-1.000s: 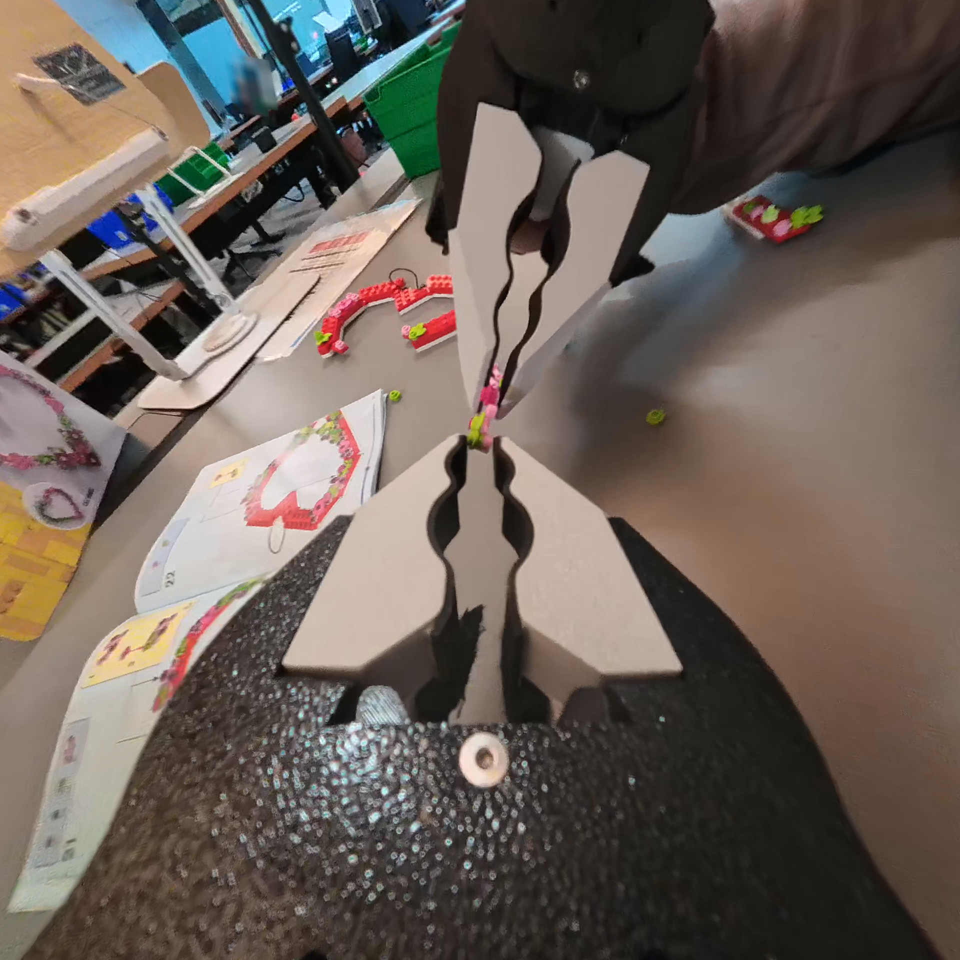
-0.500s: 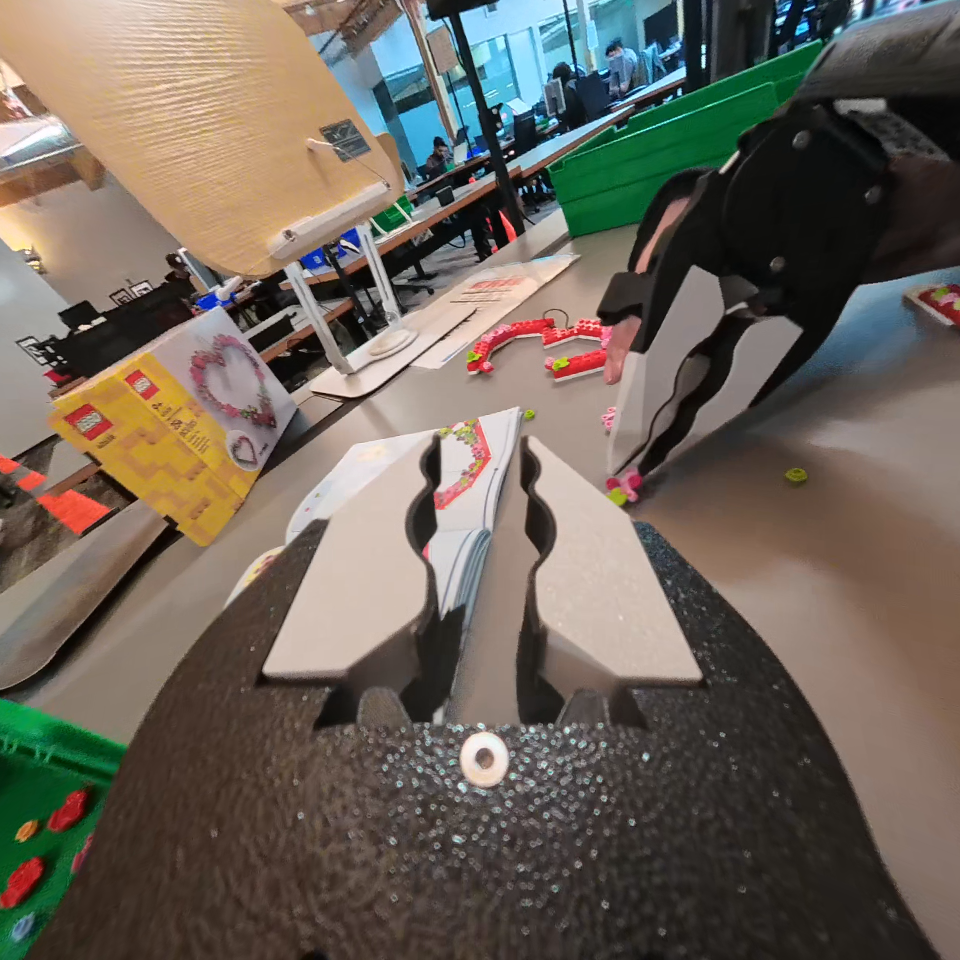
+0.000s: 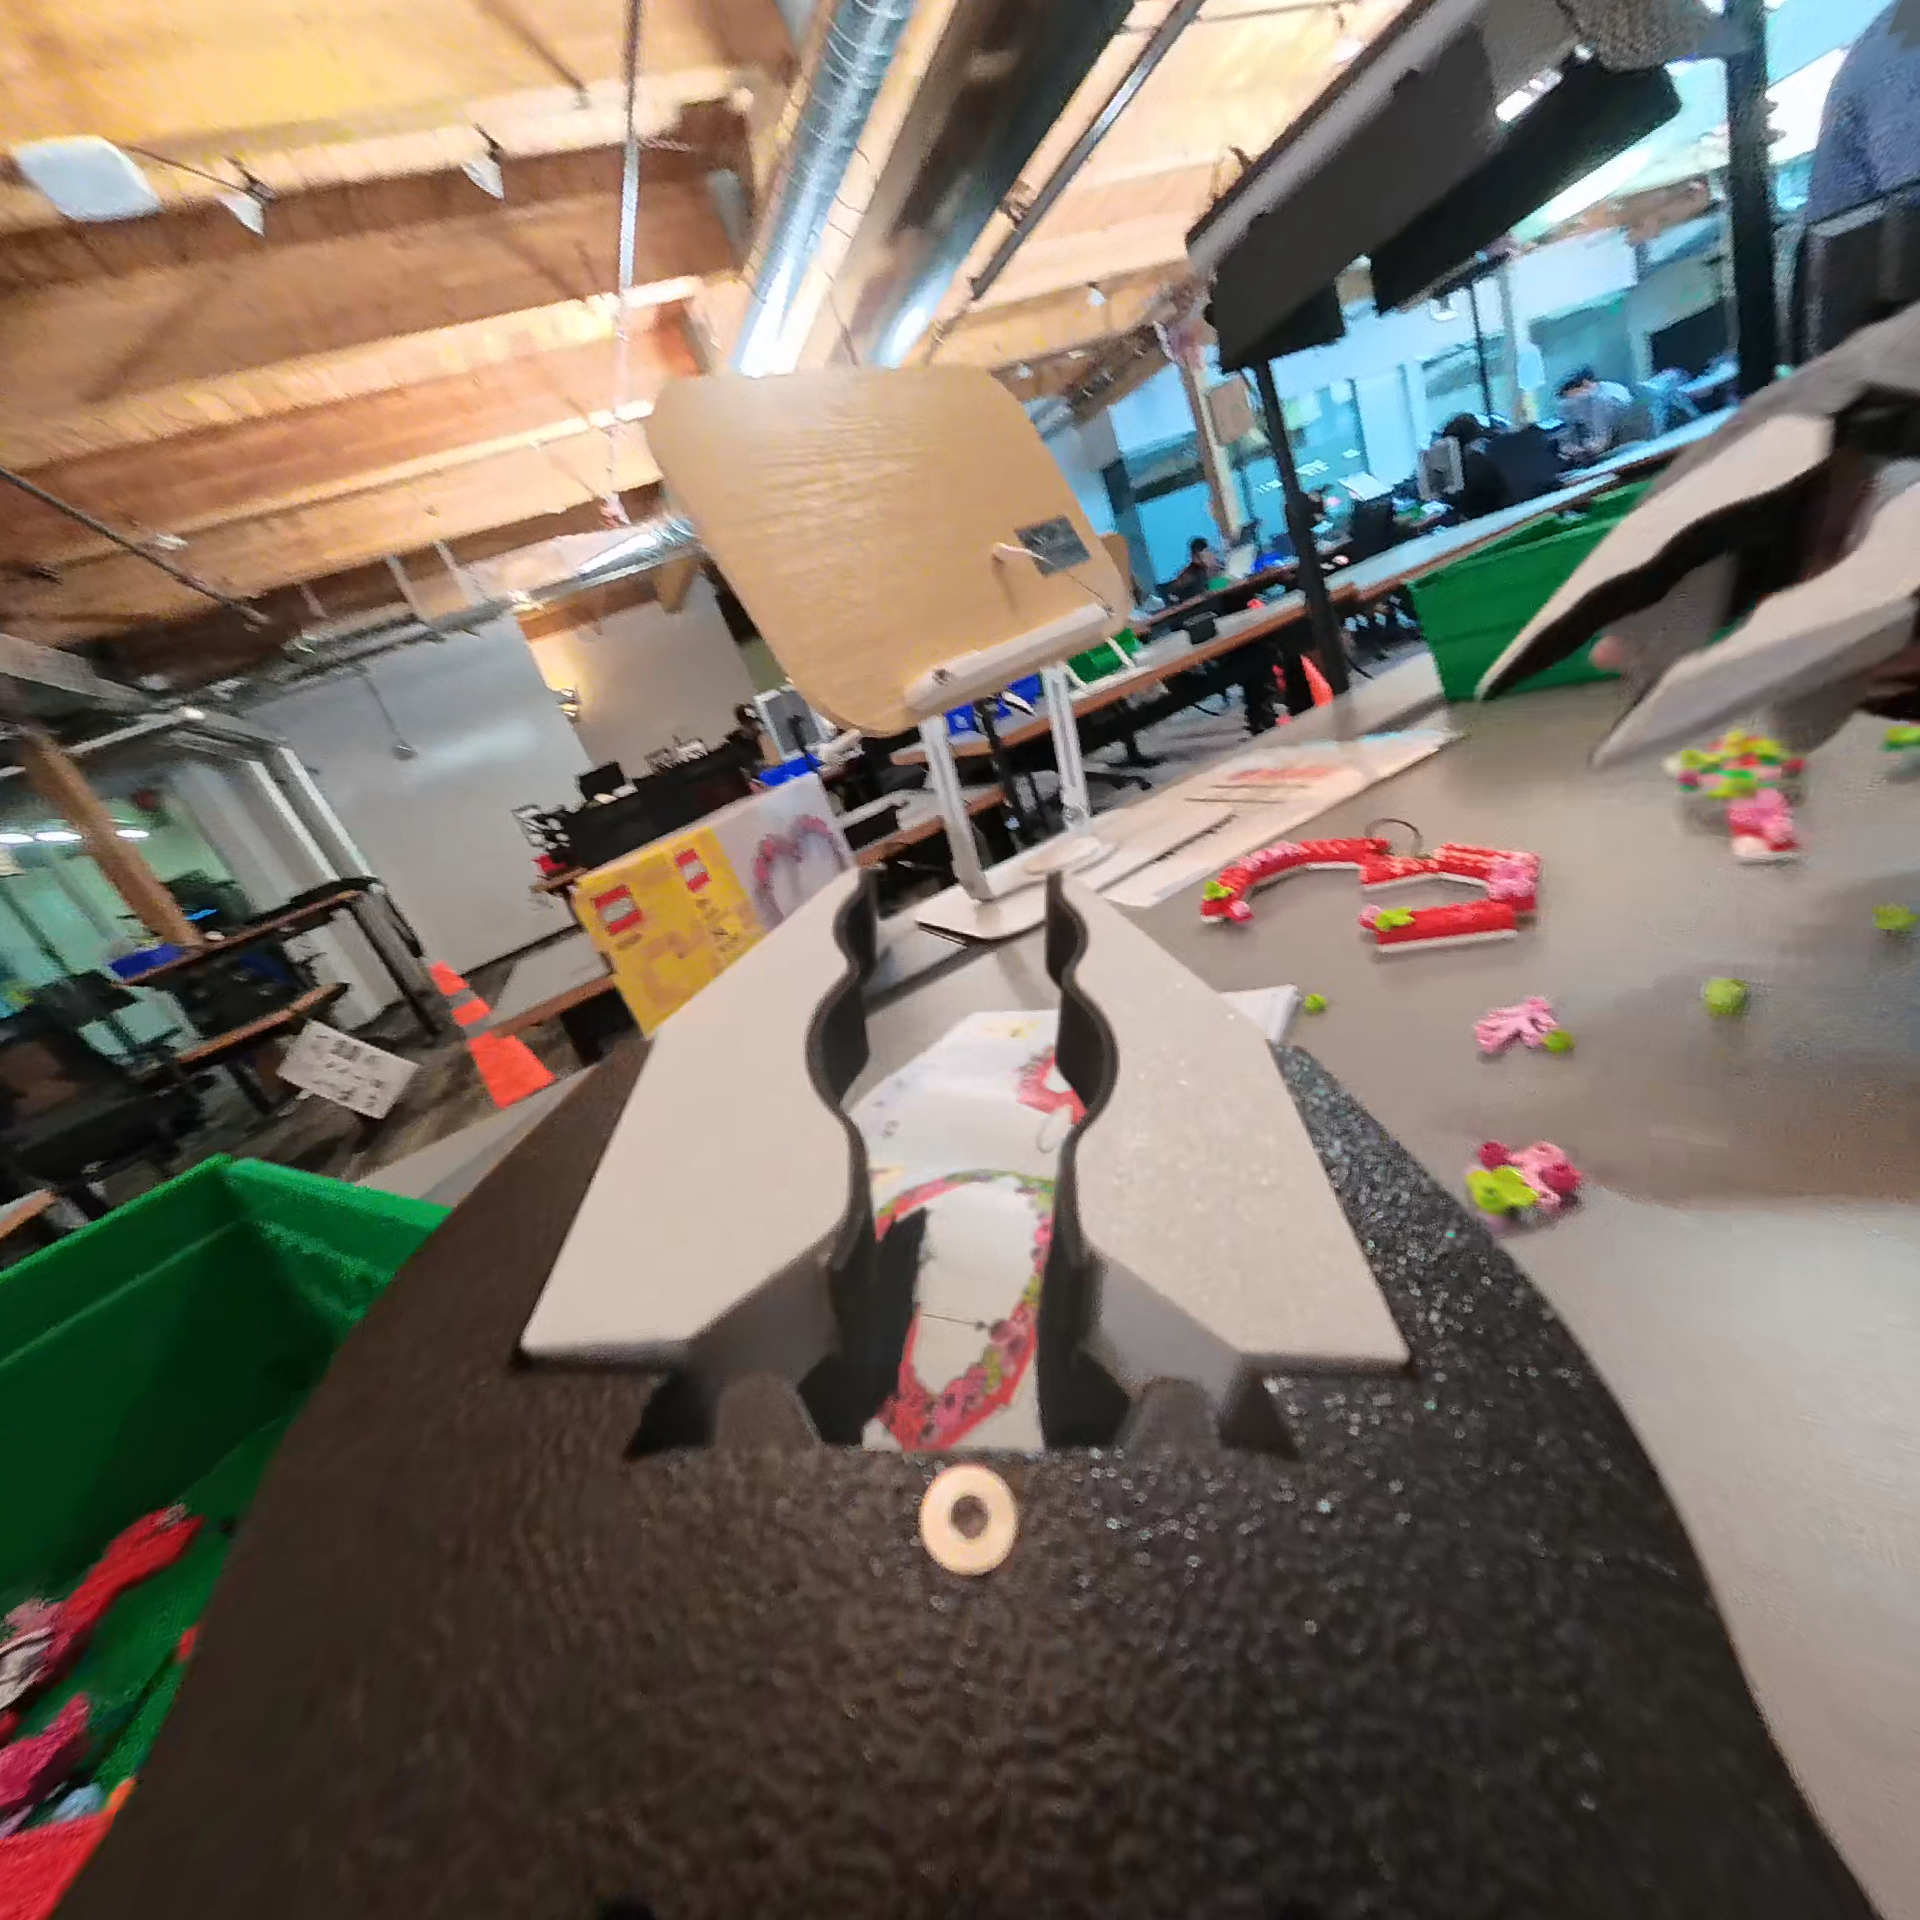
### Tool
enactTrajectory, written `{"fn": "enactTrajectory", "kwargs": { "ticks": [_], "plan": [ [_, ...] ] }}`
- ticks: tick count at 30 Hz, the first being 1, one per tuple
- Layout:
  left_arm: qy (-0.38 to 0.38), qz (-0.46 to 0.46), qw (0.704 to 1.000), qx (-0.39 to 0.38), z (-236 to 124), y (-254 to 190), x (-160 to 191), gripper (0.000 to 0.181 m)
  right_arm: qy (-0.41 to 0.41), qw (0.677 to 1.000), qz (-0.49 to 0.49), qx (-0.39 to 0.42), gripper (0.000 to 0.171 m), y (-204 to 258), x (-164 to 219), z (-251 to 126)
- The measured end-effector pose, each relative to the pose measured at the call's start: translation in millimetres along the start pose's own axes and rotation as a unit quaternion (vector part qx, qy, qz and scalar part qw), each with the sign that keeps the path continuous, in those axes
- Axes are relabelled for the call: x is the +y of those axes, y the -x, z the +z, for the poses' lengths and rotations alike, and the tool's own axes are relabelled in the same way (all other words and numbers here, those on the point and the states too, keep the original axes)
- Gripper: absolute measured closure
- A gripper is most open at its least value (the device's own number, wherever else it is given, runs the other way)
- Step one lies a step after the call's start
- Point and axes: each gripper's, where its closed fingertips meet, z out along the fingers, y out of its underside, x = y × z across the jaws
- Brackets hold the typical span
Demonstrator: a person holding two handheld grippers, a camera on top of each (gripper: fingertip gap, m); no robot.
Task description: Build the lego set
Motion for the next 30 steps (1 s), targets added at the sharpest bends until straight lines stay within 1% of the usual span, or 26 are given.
{"fn": "enactTrajectory", "kwargs": {
  "ticks": [1, 2, 4, 6, 7, 9, 12, 16, 18, 20, 23, 27, 29, 30],
  "plan": [
    [-0.007, 0.001, 1.0, -0.011, -1.2, 3.8, -2.2, 0.152, -0.037, 0.997, 0.011, 0.06, 0.138, -19.3, -4.1, -16.0],
    [-0.012, 0.002, 1.0, -0.018, -2.3, 6.2, -3.7, 0.156, -0.08, 0.99, 0.018, 0.115, 0.142, -35.6, -8.2, -33.9],
    [-0.016, 0.005, 0.999, -0.029, -3.4, 9.8, -4.5, 0.158, -0.156, 0.965, 0.027, 0.211, 0.145, -62.6, -13.5, -70.2],
    [-0.015, 0.013, 0.999, -0.036, -3.2, 12.1, -3.3, 0.158, -0.203, 0.938, 0.01, 0.281, 0.146, -79.1, -18.7, -99.1],
    [-0.013, 0.016, 0.999, -0.039, -2.8, 13.1, -2.5, 0.158, -0.212, 0.926, -0.007, 0.313, 0.148, -85.5, -20.3, -110.0],
    [-0.01, 0.022, 0.999, -0.04, -1.8, 13.7, -1.1, 0.158, -0.202, 0.91, -0.042, 0.359, 0.149, -94.9, -18.5, -124.4],
    [-0.006, 0.039, 0.998, -0.046, -1.9, 15.0, 0.1, 0.16, -0.169, 0.89, -0.075, 0.416, 0.149, -106.8, -6.2, -142.3],
    [-0.005, 0.047, 0.998, -0.04, -0.2, 12.1, 0.1, 0.161, -0.159, 0.87, -0.06, 0.463, 0.148, -122.7, 10.1, -165.9],
    [-0.002, 0.048, 0.998, -0.036, 0.8, 9.8, 1.5, 0.161, -0.164, 0.871, -0.043, 0.461, 0.147, -124.8, 13.2, -167.8],
    [-0.002, 0.056, 0.998, -0.031, 1.2, 6.7, 1.0, 0.161, -0.167, 0.886, -0.05, 0.43, 0.148, -118.0, 8.3, -157.9],
    [-0.001, 0.071, 0.997, -0.021, 2.1, 0.9, 0.5, 0.163, -0.152, 0.93, -0.025, 0.334, 0.146, -100.0, 5.9, -125.3],
    [0.005, 0.091, 0.996, -0.007, 4.3, -7.6, 2.4, 0.164, -0.143, 0.957, -0.031, 0.252, 0.146, -75.8, 3.1, -95.0],
    [0.009, 0.1, 0.995, 0.004, 5.5, -13.7, 3.7, 0.165, -0.127, 0.975, -0.021, 0.181, 0.147, -57.6, 3.7, -76.3],
    [0.01, 0.107, 0.994, 0.01, 6.2, -17.2, 4.4, 0.166, -0.121, 0.984, -0.003, 0.13, 0.149, -44.9, 3.2, -66.4]
  ]
}}
